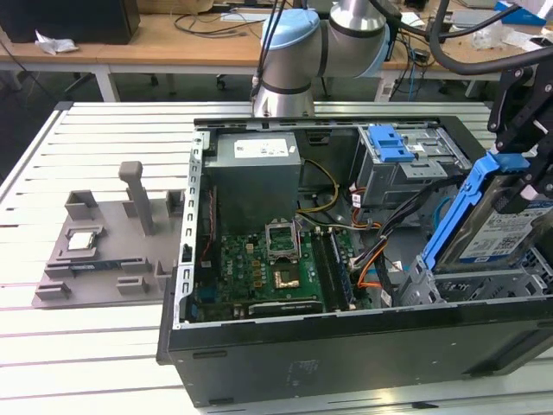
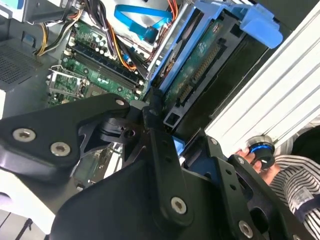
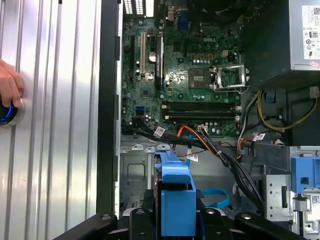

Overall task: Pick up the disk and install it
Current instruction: 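Insert the disk into the insertion slot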

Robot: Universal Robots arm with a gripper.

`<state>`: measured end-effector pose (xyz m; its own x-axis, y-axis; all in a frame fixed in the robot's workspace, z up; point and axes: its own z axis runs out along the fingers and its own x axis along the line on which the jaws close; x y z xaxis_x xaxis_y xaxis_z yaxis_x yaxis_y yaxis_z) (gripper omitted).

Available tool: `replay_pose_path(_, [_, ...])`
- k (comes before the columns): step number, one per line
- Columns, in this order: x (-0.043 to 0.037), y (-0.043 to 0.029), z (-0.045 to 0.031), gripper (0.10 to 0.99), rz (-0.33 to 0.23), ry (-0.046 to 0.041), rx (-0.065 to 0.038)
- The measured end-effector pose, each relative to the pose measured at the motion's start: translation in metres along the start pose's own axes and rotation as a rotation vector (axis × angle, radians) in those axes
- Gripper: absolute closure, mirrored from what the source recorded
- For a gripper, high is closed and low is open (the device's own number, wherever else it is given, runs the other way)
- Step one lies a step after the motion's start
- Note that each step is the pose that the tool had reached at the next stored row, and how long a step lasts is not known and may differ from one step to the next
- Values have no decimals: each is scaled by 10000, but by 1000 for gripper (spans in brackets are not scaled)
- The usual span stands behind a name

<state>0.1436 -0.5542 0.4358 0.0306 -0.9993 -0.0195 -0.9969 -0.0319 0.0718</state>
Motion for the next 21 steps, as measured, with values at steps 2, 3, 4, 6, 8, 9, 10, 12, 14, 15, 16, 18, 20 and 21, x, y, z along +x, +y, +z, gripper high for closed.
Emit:
replay_pose_path(2, [0,0,13,718,-1,-3,0])
replay_pose_path(3, [0,0,26,718,1,0,0])
replay_pose_path(4, [1,-2,48,718,1,-1,0])
replay_pose_path(6, [2,-4,84,718,1,-2,-1])
replay_pose_path(8, [2,-6,113,718,2,0,-2])
replay_pose_path(9, [2,-7,125,718,1,-1,-2])
replay_pose_path(10, [3,-8,136,718,2,-1,-2])
replay_pose_path(12, [3,-9,147,718,1,-2,-2])
replay_pose_path(14, [3,-9,156,718,2,-1,-2])
replay_pose_path(15, [3,-10,161,718,2,-2,-1])
replay_pose_path(16, [3,-10,168,718,2,-1,-2])
replay_pose_path(18, [4,-11,183,718,2,-2,-2])
replay_pose_path(20, [4,-13,203,718,2,-1,-2])
replay_pose_path(21, [4,-14,216,718,1,-1,-2])
